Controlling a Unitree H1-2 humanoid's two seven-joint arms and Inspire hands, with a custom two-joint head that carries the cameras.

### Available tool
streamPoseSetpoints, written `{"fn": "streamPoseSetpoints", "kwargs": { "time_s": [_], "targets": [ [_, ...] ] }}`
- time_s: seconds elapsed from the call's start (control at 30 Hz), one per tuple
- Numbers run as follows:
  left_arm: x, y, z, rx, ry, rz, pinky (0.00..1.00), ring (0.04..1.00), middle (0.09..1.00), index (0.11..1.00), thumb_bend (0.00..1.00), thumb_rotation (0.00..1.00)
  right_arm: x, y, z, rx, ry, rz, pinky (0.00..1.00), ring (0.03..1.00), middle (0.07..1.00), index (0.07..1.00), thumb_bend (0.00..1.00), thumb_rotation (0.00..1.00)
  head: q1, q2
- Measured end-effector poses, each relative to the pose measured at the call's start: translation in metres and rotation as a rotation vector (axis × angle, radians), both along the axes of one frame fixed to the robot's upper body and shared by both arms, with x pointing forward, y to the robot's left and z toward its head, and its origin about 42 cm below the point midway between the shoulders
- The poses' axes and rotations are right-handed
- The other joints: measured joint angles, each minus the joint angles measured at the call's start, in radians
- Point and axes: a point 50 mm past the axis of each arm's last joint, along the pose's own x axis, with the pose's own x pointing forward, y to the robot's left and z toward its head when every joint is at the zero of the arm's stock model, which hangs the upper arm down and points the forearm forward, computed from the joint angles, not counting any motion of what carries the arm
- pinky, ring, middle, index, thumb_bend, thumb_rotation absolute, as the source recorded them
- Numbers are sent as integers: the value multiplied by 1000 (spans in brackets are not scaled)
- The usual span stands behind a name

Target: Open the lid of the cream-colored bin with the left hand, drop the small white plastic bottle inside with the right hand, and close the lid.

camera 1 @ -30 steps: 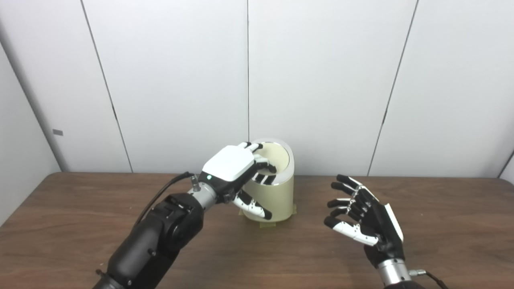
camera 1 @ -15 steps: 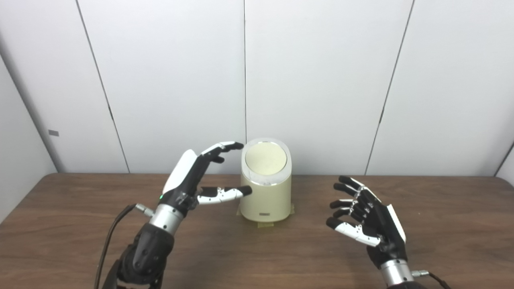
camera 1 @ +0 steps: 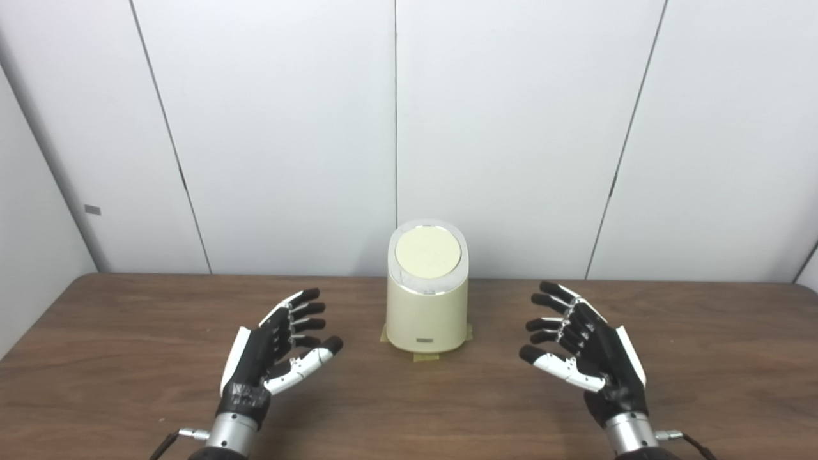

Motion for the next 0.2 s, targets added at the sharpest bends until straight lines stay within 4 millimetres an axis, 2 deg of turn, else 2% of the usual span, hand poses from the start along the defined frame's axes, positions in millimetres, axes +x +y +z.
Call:
{"fn": "streamPoseSetpoints", "kwargs": {
  "time_s": [0.2],
  "targets": [
    [0, -4, -4, -26, 12, -7, 577, 702, 768, 812, 731, 247, -1, 1, -1, -32, 3, 0, 544, 626, 756, 756, 873, 220, -2, 2]
  ]
}}
